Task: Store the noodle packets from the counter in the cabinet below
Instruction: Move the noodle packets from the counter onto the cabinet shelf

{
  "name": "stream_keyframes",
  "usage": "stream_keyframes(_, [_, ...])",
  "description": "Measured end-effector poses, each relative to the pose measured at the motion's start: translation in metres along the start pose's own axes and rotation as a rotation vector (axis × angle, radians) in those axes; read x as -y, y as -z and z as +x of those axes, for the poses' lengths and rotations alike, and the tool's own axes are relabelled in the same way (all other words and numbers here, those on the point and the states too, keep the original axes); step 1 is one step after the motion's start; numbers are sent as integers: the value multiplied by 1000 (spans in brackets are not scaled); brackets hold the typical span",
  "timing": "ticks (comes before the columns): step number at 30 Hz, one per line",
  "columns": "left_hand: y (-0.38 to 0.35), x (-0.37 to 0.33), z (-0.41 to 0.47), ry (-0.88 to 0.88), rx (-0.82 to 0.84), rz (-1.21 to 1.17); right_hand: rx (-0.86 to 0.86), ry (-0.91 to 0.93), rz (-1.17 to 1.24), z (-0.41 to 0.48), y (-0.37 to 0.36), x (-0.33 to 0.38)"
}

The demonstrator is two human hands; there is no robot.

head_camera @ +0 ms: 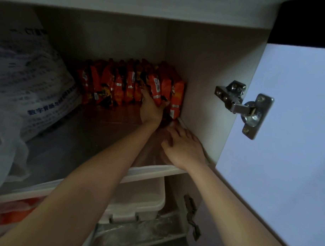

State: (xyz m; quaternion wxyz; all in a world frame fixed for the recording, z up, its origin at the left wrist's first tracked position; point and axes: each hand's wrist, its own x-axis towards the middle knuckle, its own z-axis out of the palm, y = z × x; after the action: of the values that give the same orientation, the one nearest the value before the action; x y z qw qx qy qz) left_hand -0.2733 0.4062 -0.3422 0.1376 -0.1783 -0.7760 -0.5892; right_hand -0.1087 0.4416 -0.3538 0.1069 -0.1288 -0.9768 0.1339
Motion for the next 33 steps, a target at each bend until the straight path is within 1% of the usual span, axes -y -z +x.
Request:
stream_keyframes(3, [3, 1, -1, 24, 11, -37, 4, -10, 7, 0, 0, 0])
stream_keyframes(7, [3, -2, -7, 77, 6, -219, -1, -6, 20, 0, -1, 0])
stream_keyframes(9, [1, 0, -4, 68, 62, -308, -7, -4, 20, 0, -2, 0])
stream_keyframes(10, [-1, 5, -1, 71, 90, -315, -8, -1, 18, 1, -2, -1])
stream_keyframes(13, [-5, 17, 8, 77, 128, -269, -10, 0, 12, 0, -2, -1])
stream_keyframes(21, [-1, 23, 12, -6, 138, -241, -4, 11, 5, 0, -1, -2])
stream_keyframes(27, [1, 28, 12, -57, 152, -132, 3, -5, 30, -2, 2, 1])
stream_keyframes(29, [9, 23, 10, -72, 193, -89, 6, -11, 27, -3, 3, 1])
stream_keyframes(31, [25, 16, 8, -70, 277, -45, 13, -10, 28, -6, 6, 2])
stream_keyframes(33, [50, 10, 7, -66, 338, 50, 3, 0, 38, -6, 6, 2])
